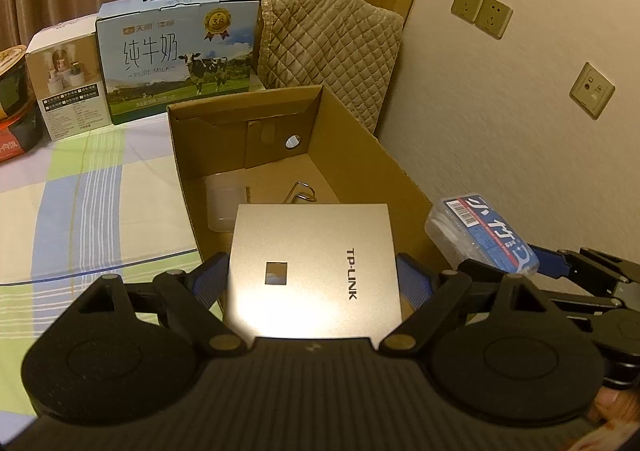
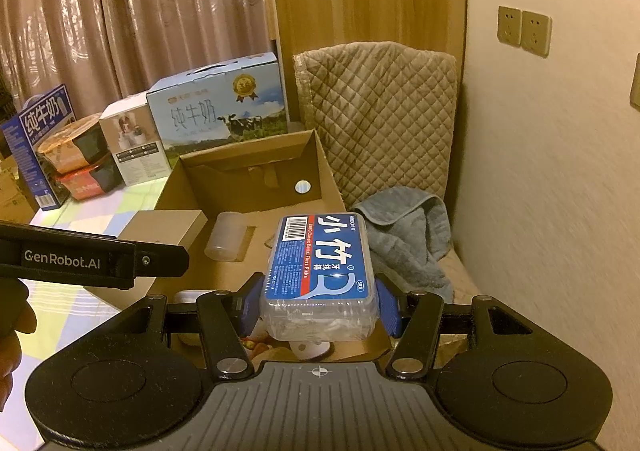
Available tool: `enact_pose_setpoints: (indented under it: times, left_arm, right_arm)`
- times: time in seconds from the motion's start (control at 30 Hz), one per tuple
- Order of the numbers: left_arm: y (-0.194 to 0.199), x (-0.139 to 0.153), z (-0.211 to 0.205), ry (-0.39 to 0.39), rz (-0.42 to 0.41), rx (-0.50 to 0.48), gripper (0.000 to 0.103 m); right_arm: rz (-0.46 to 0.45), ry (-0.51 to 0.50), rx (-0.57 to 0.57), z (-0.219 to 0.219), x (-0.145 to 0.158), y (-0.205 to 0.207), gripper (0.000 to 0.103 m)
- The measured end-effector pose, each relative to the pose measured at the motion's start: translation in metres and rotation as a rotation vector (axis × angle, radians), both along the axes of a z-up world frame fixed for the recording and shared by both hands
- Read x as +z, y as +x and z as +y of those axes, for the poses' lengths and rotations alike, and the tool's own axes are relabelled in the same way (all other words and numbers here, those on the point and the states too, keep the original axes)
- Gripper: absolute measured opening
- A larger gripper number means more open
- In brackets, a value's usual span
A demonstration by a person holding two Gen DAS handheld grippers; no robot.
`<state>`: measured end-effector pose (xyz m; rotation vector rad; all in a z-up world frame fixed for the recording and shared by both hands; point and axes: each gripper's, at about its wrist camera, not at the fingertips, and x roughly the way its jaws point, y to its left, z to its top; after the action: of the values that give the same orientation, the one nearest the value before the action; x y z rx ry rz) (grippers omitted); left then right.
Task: Organize rigid objects
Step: 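Carry the gold panel and toothpick box with both grippers over the cardboard box, then open both grippers to drop the panel and toothpick box into the box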
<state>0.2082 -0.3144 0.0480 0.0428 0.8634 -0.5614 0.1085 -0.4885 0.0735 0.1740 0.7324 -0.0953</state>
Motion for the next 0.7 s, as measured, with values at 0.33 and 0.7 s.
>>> enact_pose_setpoints:
  times: [0.33, 0.7]
  left_arm:
    - [0.005, -0.003, -0.004, 0.004, -0.001, -0.020, 0.085]
    - [0.012, -0.008, -0.004, 0.027, -0.012, -0.030, 0.090]
  right_arm:
    - [0.001, 0.000, -0.005, -0.002, 0.000, 0.001, 0.054]
    - [0.005, 0.001, -0.018, -0.005, 0.000, 0.003, 0.054]
